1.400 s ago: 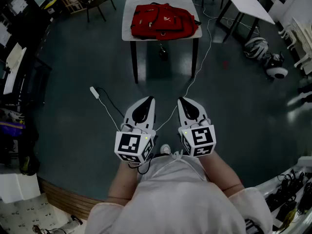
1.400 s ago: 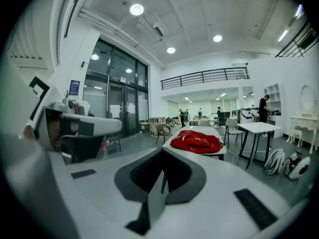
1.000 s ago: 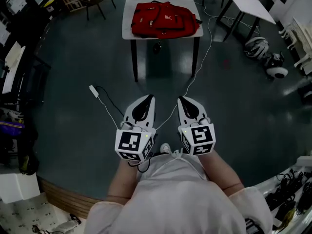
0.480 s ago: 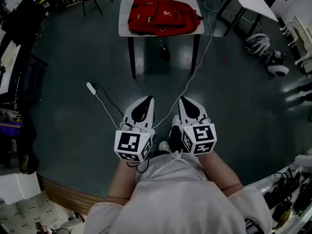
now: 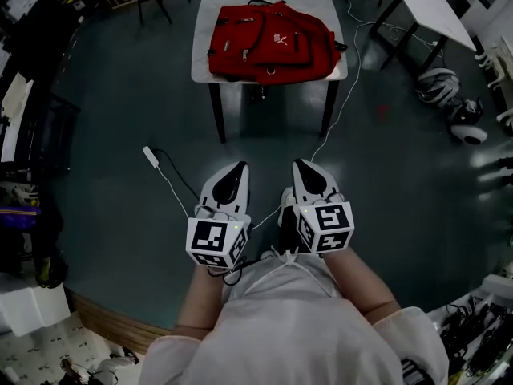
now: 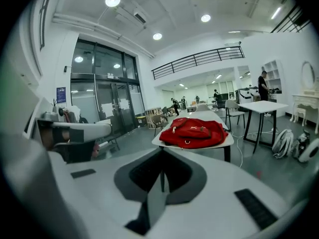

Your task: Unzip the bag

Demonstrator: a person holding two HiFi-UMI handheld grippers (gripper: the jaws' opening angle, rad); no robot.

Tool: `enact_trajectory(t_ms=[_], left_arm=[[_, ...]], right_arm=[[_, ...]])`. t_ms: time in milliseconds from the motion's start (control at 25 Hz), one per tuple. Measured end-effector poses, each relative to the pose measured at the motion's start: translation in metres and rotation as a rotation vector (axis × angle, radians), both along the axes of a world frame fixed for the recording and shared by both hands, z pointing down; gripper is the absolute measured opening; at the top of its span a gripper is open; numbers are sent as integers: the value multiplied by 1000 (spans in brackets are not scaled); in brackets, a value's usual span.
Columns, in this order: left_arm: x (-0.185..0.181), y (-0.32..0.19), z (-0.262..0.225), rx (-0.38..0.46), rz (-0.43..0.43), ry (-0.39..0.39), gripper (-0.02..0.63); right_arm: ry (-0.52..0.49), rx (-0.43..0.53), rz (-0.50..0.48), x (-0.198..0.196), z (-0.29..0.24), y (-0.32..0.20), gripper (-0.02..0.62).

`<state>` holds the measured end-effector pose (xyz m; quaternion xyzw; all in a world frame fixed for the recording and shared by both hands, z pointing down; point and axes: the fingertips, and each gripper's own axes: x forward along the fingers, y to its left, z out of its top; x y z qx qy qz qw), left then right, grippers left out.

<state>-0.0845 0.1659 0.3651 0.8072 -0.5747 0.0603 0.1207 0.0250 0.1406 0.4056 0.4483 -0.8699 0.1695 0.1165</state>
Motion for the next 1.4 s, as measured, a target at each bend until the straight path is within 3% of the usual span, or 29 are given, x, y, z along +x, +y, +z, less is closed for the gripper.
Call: enact_trajectory(t_ms=[320,600,1080,1400], left_arm=[[1,-135,19,-51,-40,-20,21],[3,-204,37,-99,-40,-25,21],[-40,-283,100,-208,20,-45,21],[-68,-331,159,-247,92,21,21]], right_arm=[[24,-43,-19,11,12,-136,29],[38,-77,-13,16,24,-214,29],[123,-184,5,-21,72,-279,29],[146,-313,-21,-74,136,-292,29]])
